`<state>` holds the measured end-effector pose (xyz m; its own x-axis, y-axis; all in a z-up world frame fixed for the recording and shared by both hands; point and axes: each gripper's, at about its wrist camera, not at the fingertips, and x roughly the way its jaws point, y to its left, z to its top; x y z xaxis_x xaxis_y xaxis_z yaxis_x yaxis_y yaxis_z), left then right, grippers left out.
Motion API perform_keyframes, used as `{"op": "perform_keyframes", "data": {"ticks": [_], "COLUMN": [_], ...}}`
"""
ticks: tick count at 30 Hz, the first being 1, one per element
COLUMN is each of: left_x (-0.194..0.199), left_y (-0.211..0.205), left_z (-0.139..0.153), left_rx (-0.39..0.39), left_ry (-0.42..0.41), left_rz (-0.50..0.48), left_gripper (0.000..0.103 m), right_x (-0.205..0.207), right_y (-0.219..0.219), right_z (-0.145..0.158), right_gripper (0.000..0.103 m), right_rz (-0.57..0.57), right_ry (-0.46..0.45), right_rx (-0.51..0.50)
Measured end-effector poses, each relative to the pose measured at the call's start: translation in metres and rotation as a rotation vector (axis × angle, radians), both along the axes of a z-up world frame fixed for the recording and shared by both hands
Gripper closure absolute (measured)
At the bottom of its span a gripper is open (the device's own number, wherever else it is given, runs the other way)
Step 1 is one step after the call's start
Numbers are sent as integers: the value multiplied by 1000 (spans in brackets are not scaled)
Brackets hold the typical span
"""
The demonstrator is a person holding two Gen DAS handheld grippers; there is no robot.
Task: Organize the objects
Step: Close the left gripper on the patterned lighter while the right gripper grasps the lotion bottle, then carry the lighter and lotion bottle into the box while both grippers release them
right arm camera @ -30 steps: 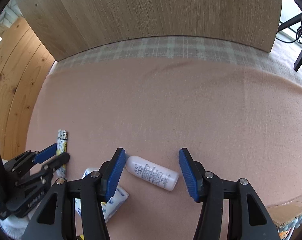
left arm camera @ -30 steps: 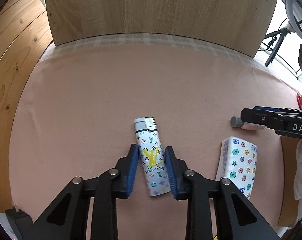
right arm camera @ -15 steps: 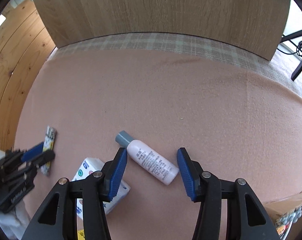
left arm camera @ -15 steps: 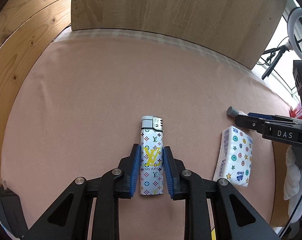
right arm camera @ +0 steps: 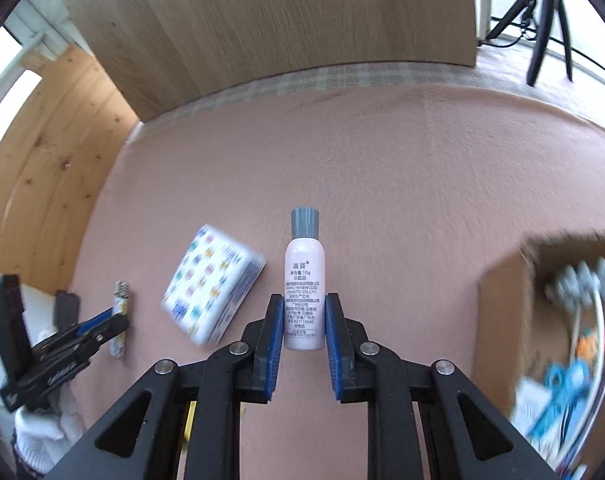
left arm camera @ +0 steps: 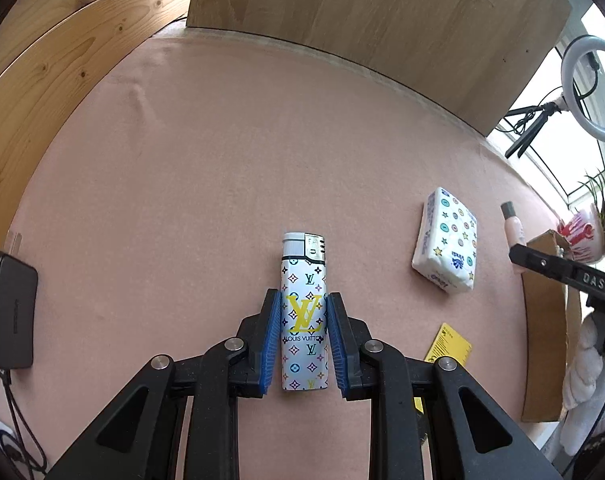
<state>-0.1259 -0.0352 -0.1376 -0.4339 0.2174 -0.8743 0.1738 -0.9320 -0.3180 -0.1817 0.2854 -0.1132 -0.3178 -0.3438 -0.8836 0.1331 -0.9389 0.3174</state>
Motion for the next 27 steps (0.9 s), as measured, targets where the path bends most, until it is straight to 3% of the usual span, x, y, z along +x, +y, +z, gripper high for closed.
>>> {"op": "perform_keyframes", "data": {"ticks": [4,12,17,27], "left_x": [9,6,-7,-34], "left_y": [8,58,109,231], "left_z": [9,42,59,86], "left_rx": [-26,12,47,98], "left_ry": [16,78,116,160], "left_rz": [-23,-110,-203,-397], "left_gripper": [79,79,79,79], "right_x": [42,98,123,163], "right_y": [19,83,117,165], "right_z": [25,62,68,59], "right_gripper": [85,85,85,85], "right_rz": [-14,-135,-209,-310], "right_ry": [50,113,134,112], "right_rx": [-21,10,55,44]}}
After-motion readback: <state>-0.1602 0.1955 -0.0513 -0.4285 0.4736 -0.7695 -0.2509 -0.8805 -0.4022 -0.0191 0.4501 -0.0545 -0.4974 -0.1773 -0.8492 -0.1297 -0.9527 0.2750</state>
